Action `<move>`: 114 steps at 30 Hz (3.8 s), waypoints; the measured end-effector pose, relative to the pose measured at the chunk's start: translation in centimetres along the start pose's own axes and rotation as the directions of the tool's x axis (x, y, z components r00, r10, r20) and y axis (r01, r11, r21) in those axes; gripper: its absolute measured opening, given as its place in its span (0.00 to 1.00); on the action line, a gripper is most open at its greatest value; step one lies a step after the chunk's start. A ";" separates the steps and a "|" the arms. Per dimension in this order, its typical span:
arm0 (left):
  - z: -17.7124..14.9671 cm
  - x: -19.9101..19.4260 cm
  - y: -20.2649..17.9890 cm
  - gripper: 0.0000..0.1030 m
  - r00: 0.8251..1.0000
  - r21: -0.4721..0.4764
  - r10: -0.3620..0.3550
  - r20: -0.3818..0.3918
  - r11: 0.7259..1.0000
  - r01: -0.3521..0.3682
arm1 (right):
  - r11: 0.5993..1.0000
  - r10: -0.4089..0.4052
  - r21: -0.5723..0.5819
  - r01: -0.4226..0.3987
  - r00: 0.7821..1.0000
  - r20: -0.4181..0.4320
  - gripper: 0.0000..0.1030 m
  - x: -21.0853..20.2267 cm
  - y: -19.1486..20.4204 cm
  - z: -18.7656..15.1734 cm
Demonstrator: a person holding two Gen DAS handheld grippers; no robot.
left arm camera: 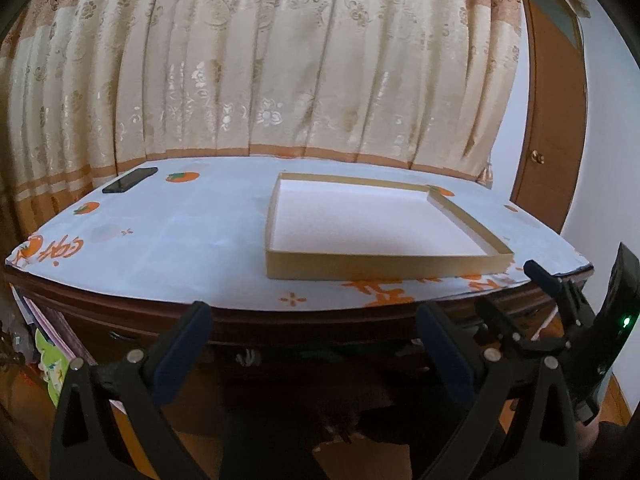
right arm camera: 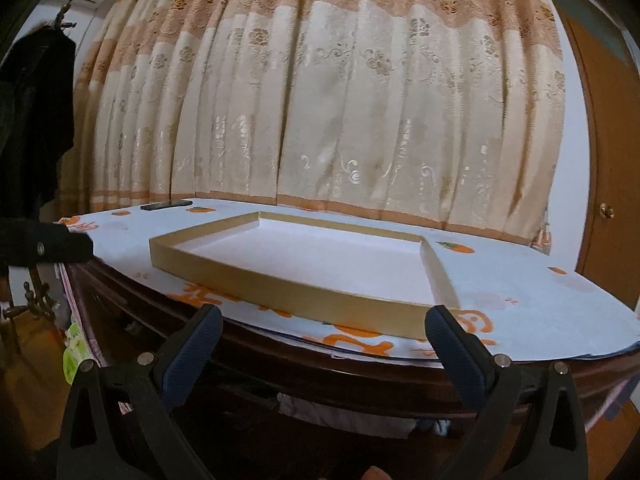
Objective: Take underwear out of drawer
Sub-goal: 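Pull the dresser drawer open with the right gripper, then move both grippers down toward the clothes in the open drawer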
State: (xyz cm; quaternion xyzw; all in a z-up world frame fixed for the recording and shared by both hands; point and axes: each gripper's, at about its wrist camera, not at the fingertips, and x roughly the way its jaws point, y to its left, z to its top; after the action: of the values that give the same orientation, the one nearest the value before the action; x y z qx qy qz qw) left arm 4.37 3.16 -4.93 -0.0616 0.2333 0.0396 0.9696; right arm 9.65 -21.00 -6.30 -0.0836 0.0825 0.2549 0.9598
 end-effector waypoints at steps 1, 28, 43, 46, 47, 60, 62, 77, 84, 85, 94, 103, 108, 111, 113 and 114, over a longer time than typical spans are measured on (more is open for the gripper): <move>0.0 0.2 0.0 1.00 1.000 0.002 0.001 0.003 1.000 -0.001 | 1.000 0.006 -0.002 -0.006 1.000 0.015 0.99 0.3 -0.1 -0.3; 0.2 4.8 0.4 1.00 1.000 -0.018 0.017 -0.016 1.000 -0.017 | 0.991 0.111 -0.094 -0.096 0.979 0.169 0.99 3.6 -0.3 -3.2; 0.0 4.4 -0.2 1.00 0.999 -0.002 0.012 -0.033 1.000 -0.012 | 0.988 0.107 -0.122 -0.092 0.986 0.124 0.99 3.4 0.0 -3.2; -0.1 4.1 -0.3 1.00 0.999 0.002 0.014 -0.036 1.000 -0.014 | 0.987 0.102 -0.134 -0.089 0.990 0.095 0.99 3.4 0.3 -3.4; -0.1 4.1 -0.3 1.00 0.999 0.002 0.014 -0.038 1.000 -0.014 | 0.987 0.104 -0.134 -0.092 0.990 0.092 0.99 3.3 0.3 -3.5; -1.2 2.3 -0.6 1.00 0.997 0.023 0.021 -0.069 1.000 -0.020 | 0.989 0.112 -0.103 -0.105 0.992 0.056 0.99 1.7 0.2 -3.6; -1.2 2.1 -0.6 1.00 0.997 0.028 0.023 -0.069 0.999 -0.021 | 0.989 0.112 -0.101 -0.106 0.992 0.052 0.99 1.5 0.3 -3.6; -1.2 -0.2 -0.7 1.00 0.999 0.036 0.017 -0.047 0.999 -0.015 | 0.988 0.111 -0.108 -0.108 0.994 0.021 0.99 -0.2 1.0 -4.0; -1.1 -1.3 -1.0 1.00 0.999 0.045 0.016 -0.028 0.999 -0.014 | 0.988 0.110 -0.112 -0.108 0.994 0.015 0.99 -0.8 1.2 -4.2; -1.1 -1.4 -1.0 1.00 0.999 0.046 0.016 -0.028 0.999 -0.014 | 0.988 0.110 -0.111 -0.108 0.994 0.013 0.99 -1.0 1.2 -4.3; -1.1 -2.4 -1.3 1.00 1.000 0.061 0.014 -0.016 0.998 -0.013 | 0.988 0.113 -0.104 -0.112 0.994 0.000 0.99 -1.7 1.3 -4.5; -1.2 -2.9 -1.3 1.00 1.000 0.063 0.015 -0.006 0.998 -0.014 | 0.986 0.119 -0.116 -0.120 0.993 -0.017 0.99 -2.4 1.6 -4.9; -1.2 -3.0 -1.2 1.00 1.000 0.063 0.009 -0.015 0.998 -0.008 | 0.986 0.119 -0.117 -0.122 0.992 -0.028 0.99 -2.8 1.7 -5.0; -1.3 -3.2 -1.2 1.00 1.000 0.064 0.007 -0.023 0.998 -0.006 | 0.985 0.120 -0.119 -0.123 0.992 -0.030 0.99 -3.2 1.8 -5.1; -1.4 -3.3 -1.2 1.00 1.000 0.064 0.008 -0.024 0.998 -0.006 | 0.985 0.123 -0.115 -0.126 0.992 -0.031 0.99 -3.3 1.7 -5.2; -1.5 -3.3 -1.2 1.00 1.000 0.063 0.010 -0.025 0.998 -0.008 | 0.985 0.123 -0.115 -0.126 0.992 -0.033 0.99 -3.4 1.8 -5.2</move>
State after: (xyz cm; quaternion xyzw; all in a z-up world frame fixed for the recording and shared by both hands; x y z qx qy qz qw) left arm 0.89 1.58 -4.58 -0.0306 0.2472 0.0357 0.9678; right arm 5.25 -22.16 -10.87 -0.1376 0.0847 0.3175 0.9344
